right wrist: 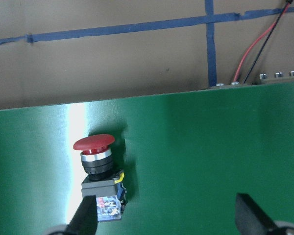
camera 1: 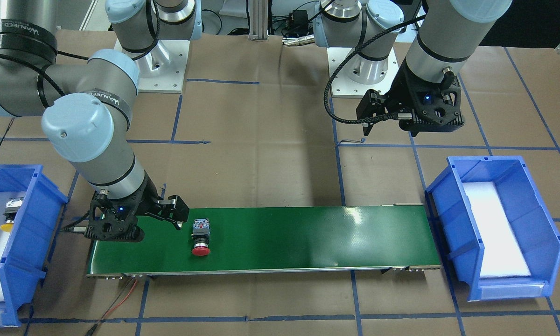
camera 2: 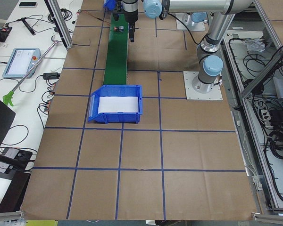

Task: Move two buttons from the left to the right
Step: 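Move the right gripper back over the belt and grasp the red button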

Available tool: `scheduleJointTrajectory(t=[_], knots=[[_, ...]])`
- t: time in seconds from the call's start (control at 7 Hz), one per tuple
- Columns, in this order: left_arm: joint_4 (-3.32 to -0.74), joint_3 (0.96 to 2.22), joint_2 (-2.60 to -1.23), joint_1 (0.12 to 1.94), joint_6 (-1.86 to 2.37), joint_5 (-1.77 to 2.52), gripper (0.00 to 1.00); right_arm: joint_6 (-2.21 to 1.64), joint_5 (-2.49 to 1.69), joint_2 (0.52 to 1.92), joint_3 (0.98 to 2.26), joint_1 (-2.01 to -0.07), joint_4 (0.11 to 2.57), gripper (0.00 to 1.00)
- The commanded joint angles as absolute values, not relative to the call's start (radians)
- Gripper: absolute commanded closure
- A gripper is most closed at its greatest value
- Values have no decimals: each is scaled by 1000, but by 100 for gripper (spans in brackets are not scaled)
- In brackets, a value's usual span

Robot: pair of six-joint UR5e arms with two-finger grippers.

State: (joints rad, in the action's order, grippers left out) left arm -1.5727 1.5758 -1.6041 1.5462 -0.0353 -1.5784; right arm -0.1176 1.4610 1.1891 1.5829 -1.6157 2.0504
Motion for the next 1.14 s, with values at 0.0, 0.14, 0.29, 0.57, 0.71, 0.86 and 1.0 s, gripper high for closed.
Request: scheduleJointTrajectory(t=[0.0,0.14,0.29,0.57,0.71,0.86,1.0], knots=[[-1574,1577,-1603,1546,-35,-1578,0,-117,1442,1149,1583,-1617,2089,1],[-1574,1578,-1603,1546,-37,-1582,0,-115,1442,1134,1583,-1617,2091,1],[-1575,1578,-1603,1546,-37,-1582,0,-115,1442,1126,1583,-1618,2091,1],[-1575,1578,-1601,1546,-37,-1582,0,-115,1442,1108,1583,-1621,2091,1],[-1575,1578,-1601,1546,-37,-1582,0,-115,1445,1098,1583,-1621,2088,1],[-1575,1578,-1601,1546,-37,-1582,0,-120,1460,1085,1586,-1621,2080,5],[-1577,1580,-1601,1546,-37,-1582,0,-118,1463,1080,1595,-1618,2076,14]])
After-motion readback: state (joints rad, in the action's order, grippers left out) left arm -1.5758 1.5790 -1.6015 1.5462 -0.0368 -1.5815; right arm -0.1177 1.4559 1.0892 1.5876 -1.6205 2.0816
